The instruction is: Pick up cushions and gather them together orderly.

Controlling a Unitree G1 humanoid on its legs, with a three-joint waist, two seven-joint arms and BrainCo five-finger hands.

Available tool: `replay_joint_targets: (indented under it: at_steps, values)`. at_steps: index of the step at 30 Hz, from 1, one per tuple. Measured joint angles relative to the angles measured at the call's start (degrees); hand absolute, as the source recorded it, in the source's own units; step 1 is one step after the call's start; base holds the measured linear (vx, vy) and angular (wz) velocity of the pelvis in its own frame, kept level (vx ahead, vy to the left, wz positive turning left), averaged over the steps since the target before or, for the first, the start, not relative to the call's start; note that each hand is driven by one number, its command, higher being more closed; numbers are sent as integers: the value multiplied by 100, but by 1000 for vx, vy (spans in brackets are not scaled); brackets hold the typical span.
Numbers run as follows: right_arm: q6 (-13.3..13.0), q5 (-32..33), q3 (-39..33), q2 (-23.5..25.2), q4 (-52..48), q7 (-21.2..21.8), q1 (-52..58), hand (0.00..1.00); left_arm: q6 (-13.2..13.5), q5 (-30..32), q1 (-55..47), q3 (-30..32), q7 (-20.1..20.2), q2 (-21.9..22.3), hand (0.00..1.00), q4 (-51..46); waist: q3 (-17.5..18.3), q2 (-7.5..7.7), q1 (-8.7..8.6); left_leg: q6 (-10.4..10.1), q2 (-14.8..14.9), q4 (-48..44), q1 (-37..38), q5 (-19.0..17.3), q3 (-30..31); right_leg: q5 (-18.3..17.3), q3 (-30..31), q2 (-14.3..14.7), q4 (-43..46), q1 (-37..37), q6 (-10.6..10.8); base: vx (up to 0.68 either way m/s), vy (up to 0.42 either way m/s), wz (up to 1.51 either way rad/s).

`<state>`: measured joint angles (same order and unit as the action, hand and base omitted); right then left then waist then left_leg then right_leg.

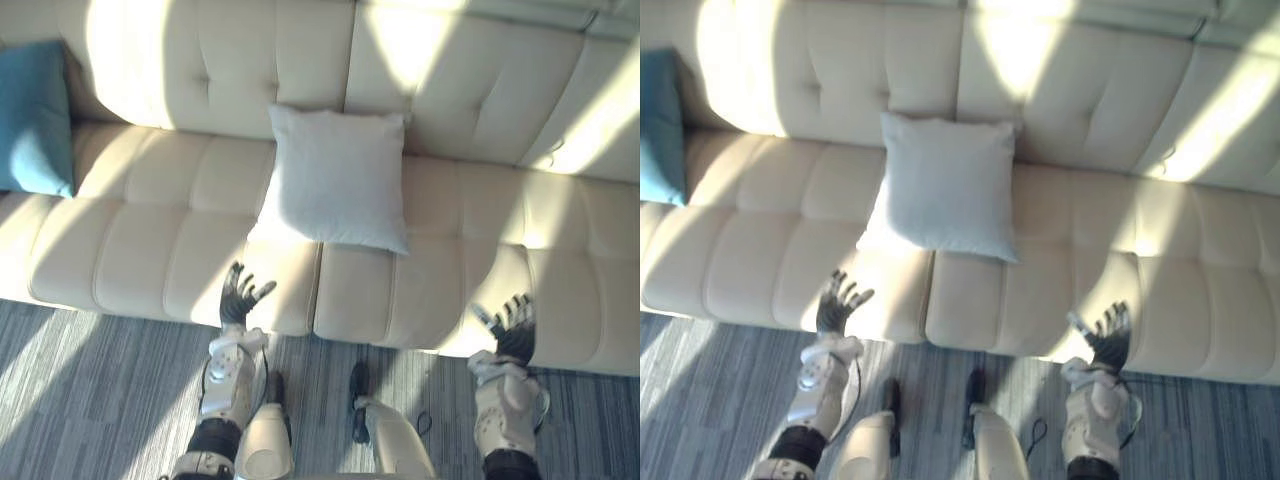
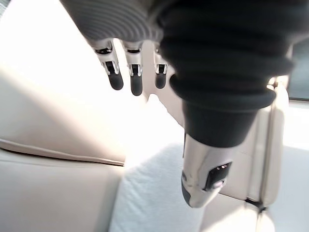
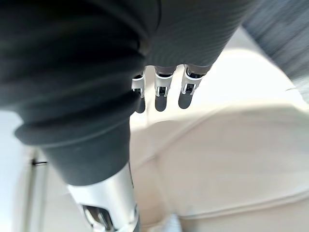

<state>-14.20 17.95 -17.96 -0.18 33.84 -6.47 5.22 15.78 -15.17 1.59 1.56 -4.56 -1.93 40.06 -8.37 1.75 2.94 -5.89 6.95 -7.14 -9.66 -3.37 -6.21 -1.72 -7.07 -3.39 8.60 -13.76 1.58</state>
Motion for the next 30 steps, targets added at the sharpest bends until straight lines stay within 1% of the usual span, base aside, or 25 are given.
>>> replay_joint_targets:
  at_steps: [1, 2, 5, 8, 11, 13, 17, 19, 20, 21, 22, 23, 24, 25, 26, 27, 28, 29, 30]
  values:
    - [29, -2, 25, 27, 147, 29, 57, 0, -24, 67, -54, 29, 13, 18, 0, 153, 64, -10, -2, 0, -3, 31, 40, 0, -6, 0, 2, 0, -30, 29, 1, 49, 31, -1]
    - [115, -12, 40, 117, 542, 108, 154, 0, -96, 247, -160, 193, 38, 99, 0, 612, 177, -32, -7, 7, -10, 134, 183, -3, -19, 4, 9, -1, -126, 151, 4, 2, 21, -4]
    - [284, -176, 42, 264, 1230, 172, 301, 0, -327, 631, -407, 448, 102, 129, 0, 1403, 348, -68, -16, 20, -15, 344, 506, -17, -122, 55, 47, 6, -336, 439, 68, 15, 29, -13]
    - [366, -218, 39, 269, 1507, 191, 496, 0, -411, 857, -562, 786, 146, 172, 0, 1633, 501, -92, -16, 16, -39, 515, 818, -15, -192, 105, 112, -4, -505, 722, 98, 77, 46, -9]
    - [392, -229, 33, 220, 1641, 212, 482, 0, -437, 987, -603, 881, 151, 171, 0, 1784, 574, -92, -18, 15, -52, 525, 973, -6, -266, 164, 158, -17, -603, 877, 97, 68, 33, -14]
    - [435, -255, 32, 240, 1737, 238, 473, 0, -486, 1165, -607, 893, 163, 167, 0, 1807, 611, -61, -32, 22, -77, 534, 1097, -19, -302, 221, 197, -34, -662, 1004, 106, 61, 43, -6]
    - [464, -443, 211, 227, 1761, 263, 311, 0, -489, 1180, -563, 884, 166, 170, 0, 1806, 606, -29, 4, 61, -96, 463, 1098, -90, -552, 313, 448, -39, -689, 928, 173, 8, 43, -32]
    - [471, -453, 525, 203, 1761, 256, 119, 0, -492, 1179, -528, 852, 139, 135, 0, 1804, 559, -3, 16, 100, -43, -21, 791, -326, -708, 363, 571, -31, -576, 735, 192, -81, 25, -36]
    - [475, -455, 558, 209, 1761, 258, 85, 0, -494, 1179, -465, 846, 135, 130, 0, 1798, 551, 14, 11, 112, -23, -203, 678, -395, -713, 374, 573, -30, -530, 668, 199, -122, 14, -26]
    - [491, -455, 608, 197, 1761, 251, 26, 0, -500, 1179, -330, 845, 126, 163, 0, 1782, 522, 25, 36, 196, 83, -460, 463, -457, -770, 582, 576, 10, -534, 521, 408, -156, 22, -21]
    - [536, -454, 681, 186, 1738, 241, -206, 0, -502, 1174, -265, 848, 121, 226, 0, 1721, 400, -54, 74, 200, 234, -525, 335, -448, -772, 263, 290, 2, 193, 330, 266, -129, 21, -18]
    - [545, -454, 686, 195, 1719, 242, -220, 0, -509, 1174, -244, 846, 118, 222, 0, 1701, 380, -36, 55, 190, 241, -544, 333, -441, -766, -18, 128, -63, 756, 235, 138, -118, 24, 7]
    - [554, -453, 685, 223, 1707, 237, -182, 0, -523, 1172, -228, 846, 102, 213, 0, 1632, 375, 2, 37, 195, 219, -621, 328, -435, -718, -584, -108, -312, 1964, 177, 233, -65, -57, 30]
    - [571, -453, 686, 235, 1718, 230, -150, 0, -524, 1168, -289, 846, 91, 172, 0, 1558, 448, 167, 55, 196, 152, -782, 224, -435, -632, -915, -124, -565, 2715, 270, 413, -79, -102, 48]
    - [569, -453, 684, 232, 1715, 214, -165, 0, -525, 1163, -279, 846, 92, 124, 0, 1530, 454, 281, 51, 197, 85, -931, 107, -434, -547, -1083, -90, -736, 3028, 354, 576, -59, -157, 45]
    - [569, -453, 683, 232, 1714, 201, -173, 0, -527, 1163, -275, 846, 92, 105, 0, 1513, 476, 335, 51, 197, 52, -1016, 55, -434, -511, -1167, -58, -796, 3092, 347, 685, -47, -166, 40]
    - [571, -451, 666, 228, 1714, 188, -192, 0, -545, 1163, -189, 859, 92, 51, 0, 1478, 462, 425, 47, 190, 20, -1233, -97, -436, -506, -1183, -37, -744, 3078, 223, 779, -132, -109, 12]
    - [567, -451, 653, 193, 1710, 179, -290, 0, -561, 1160, -215, 874, 88, 122, 0, 1481, 486, 320, 177, 179, 26, -1320, -402, -462, -492, -1150, 38, -564, 2774, 197, 813, -179, -34, -5]
    - [558, -446, 604, 96, 1689, 140, -319, 0, -565, 1162, -246, 856, 98, 244, 0, 1521, 570, 129, 279, 298, -58, -994, -473, -315, -516, -1321, 265, -420, 2482, 403, 834, -217, 83, -22]
